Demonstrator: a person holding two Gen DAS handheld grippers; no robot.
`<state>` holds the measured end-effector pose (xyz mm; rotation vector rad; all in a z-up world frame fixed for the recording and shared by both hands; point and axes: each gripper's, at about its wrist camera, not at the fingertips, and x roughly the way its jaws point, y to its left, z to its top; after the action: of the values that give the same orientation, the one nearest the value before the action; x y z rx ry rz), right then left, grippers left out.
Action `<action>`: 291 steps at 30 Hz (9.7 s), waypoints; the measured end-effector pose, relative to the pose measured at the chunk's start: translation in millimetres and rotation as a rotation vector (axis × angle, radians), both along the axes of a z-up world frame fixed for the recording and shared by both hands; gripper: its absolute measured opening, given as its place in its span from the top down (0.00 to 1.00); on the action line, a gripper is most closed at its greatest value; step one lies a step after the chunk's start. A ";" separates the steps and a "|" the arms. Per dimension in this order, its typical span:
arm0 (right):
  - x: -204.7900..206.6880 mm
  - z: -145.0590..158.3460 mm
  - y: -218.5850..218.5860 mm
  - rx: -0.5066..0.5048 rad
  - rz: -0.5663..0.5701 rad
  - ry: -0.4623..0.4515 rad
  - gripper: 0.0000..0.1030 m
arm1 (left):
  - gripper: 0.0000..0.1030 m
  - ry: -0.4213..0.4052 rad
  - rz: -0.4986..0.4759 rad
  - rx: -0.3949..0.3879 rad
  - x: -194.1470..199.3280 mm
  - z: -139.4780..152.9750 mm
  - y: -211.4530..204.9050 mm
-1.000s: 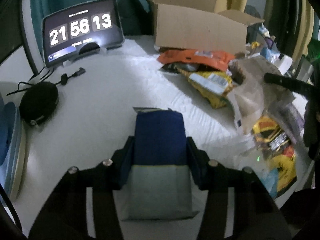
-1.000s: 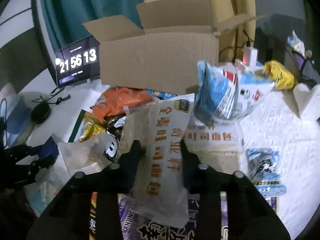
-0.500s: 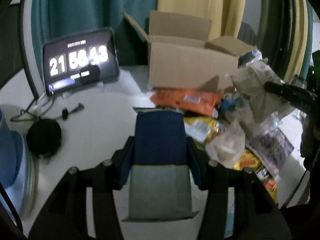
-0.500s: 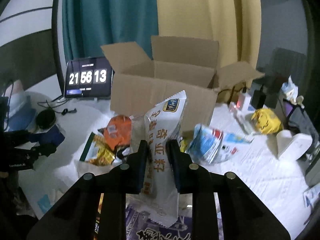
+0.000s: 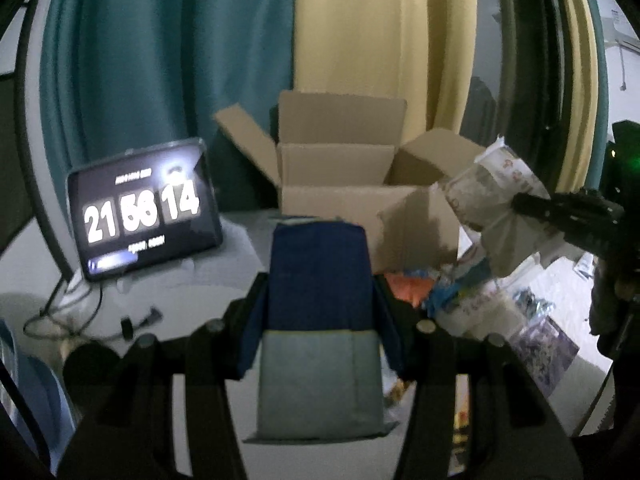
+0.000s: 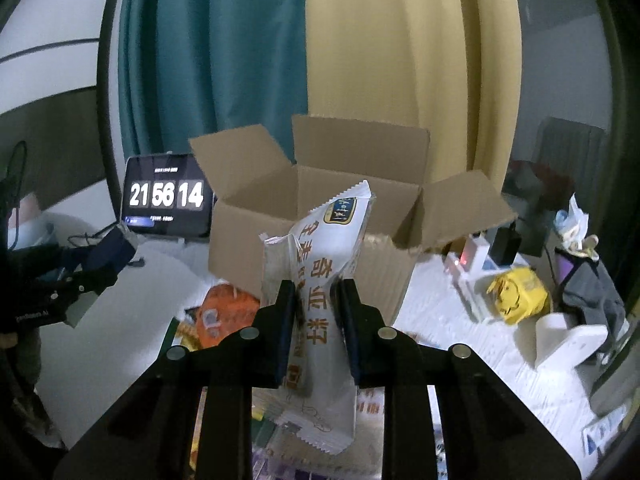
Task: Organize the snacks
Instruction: 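Lower the blue box and bread pack into the cardboard box and open both grippers, then withdraw both grippers from the box back toward the snack pile, then grasp a clear bread bag with the left gripper while the right gripper grasps the blue-white bag, then carry the clear bag and blue-white bag toward the cardboard box with both grippers, then open both grippers over the box to drop the bags inside, then move the left gripper to the clear bag with blue tissue pack while the right approaches the purple bag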
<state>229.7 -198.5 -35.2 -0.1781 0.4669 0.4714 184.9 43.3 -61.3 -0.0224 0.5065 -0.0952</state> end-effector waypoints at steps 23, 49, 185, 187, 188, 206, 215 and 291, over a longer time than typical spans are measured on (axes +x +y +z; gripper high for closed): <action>69.3 40.1 -0.4 0.009 -0.056 -0.093 0.76 | 0.50 -0.141 -0.050 0.028 90.6 44.7 -11.3; 208.6 33.5 8.5 -0.175 -0.302 -0.128 0.76 | 0.50 -0.095 -0.044 0.018 219.1 35.0 4.4; 27.4 -20.1 -70.9 0.105 -0.158 0.074 0.58 | 0.57 0.189 -0.188 0.040 -25.8 -67.8 -74.0; 24.8 -17.8 -70.9 0.108 -0.154 0.071 0.58 | 0.57 0.172 -0.192 0.041 -28.1 -61.4 -74.1; 24.1 -16.8 -70.7 0.109 -0.152 0.070 0.58 | 0.57 0.165 -0.194 0.039 -29.1 -58.3 -73.8; 26.2 14.9 -70.2 0.135 -0.131 0.012 0.58 | 0.60 0.054 -0.151 0.024 -2.0 -12.3 -56.1; 49.8 35.6 -62.1 0.135 -0.113 -0.025 0.58 | 0.60 -0.009 -0.108 0.012 41.4 10.6 -42.8; -42.5 60.2 -19.3 0.080 -0.044 -0.073 0.26 | 0.10 -0.121 -0.036 -0.117 -22.6 56.1 -42.2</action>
<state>187.2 -217.8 25.0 -0.1073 0.3793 0.4384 162.3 1.1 -5.2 -0.1210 0.3805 -0.1606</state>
